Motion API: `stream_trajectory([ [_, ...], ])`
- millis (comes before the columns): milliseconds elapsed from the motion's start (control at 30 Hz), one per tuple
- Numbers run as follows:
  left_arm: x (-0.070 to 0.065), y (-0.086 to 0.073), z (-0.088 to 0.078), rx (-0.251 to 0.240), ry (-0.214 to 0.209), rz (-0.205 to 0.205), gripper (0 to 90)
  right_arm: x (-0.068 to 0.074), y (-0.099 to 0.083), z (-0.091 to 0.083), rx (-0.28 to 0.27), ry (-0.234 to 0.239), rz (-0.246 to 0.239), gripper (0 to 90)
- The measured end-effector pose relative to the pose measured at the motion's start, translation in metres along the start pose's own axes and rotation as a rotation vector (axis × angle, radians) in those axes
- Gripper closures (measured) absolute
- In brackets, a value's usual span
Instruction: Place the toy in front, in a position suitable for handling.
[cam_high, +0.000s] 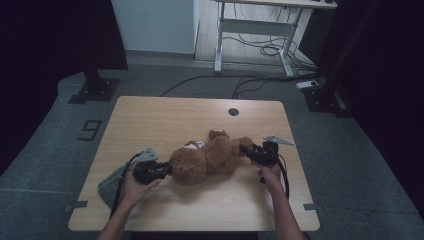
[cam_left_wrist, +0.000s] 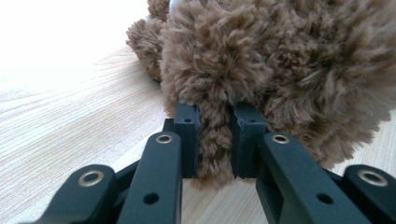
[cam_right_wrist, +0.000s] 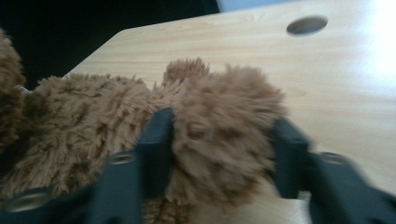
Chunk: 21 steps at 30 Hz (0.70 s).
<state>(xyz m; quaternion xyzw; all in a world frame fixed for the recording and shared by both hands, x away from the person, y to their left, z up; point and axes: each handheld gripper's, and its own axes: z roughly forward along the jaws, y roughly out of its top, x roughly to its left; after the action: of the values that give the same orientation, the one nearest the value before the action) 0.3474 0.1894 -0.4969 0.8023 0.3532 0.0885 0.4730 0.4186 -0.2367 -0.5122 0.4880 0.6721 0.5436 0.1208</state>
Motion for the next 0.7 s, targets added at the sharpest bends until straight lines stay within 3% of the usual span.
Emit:
stream_trajectory([
  [167, -0.001, 0.004, -0.002, -0.024, 0.023, 0.011, 76.5, 0.016, 0.009, -0.016, -0.086, -0.033, -0.09, 68.4],
  [333, 0.0, 0.019, -0.004, -0.04, 0.031, 0.033, 76.8, 0.033, 0.021, -0.038, -0.17, -0.022, -0.141, 70.1],
  [467, 0.001, 0.028, -0.006, -0.057, 0.022, 0.033, 77.0, 0.041, 0.027, -0.06, -0.25, 0.008, -0.14, 70.4],
  [533, 0.004, 0.033, -0.005, -0.056, 0.011, 0.025, 77.0, 0.045, 0.027, -0.07, -0.269, 0.012, -0.159, 70.5],
  [700, 0.007, 0.028, 0.005, -0.019, 0.011, 0.017, 77.1, 0.05, 0.019, -0.078, -0.267, 0.0, -0.19, 70.4],
])
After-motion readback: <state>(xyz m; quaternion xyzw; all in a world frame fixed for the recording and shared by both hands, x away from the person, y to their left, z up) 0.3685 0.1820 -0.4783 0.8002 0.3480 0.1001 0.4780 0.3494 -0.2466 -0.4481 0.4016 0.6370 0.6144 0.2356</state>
